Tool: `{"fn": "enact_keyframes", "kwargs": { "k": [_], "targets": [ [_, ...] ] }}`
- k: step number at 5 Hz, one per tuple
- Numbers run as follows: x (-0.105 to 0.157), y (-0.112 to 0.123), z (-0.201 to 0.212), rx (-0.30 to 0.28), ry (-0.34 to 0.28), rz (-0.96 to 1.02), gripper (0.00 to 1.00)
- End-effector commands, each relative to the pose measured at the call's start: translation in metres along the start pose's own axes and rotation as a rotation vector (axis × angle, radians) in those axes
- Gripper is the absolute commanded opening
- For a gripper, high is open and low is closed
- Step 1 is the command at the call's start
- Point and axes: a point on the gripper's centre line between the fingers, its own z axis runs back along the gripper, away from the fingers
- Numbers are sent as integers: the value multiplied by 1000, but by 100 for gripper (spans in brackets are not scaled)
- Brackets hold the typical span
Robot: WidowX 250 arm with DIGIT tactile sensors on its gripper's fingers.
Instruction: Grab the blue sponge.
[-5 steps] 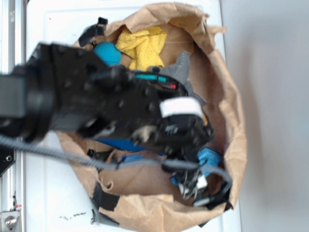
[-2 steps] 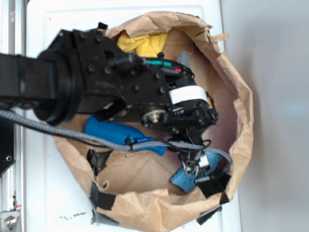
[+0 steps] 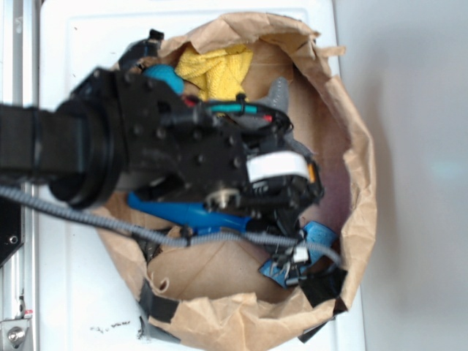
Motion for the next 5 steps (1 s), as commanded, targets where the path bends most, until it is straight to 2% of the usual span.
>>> {"fn": "enact_keyframes", "kwargs": {
  "k": [1, 2, 5],
  "targets": [
    [1, -19, 26, -126, -32, 7, 100],
    [4, -22, 30, -136, -63, 20, 100],
    [1, -30, 18, -150, -95, 112, 100]
  ]
}}
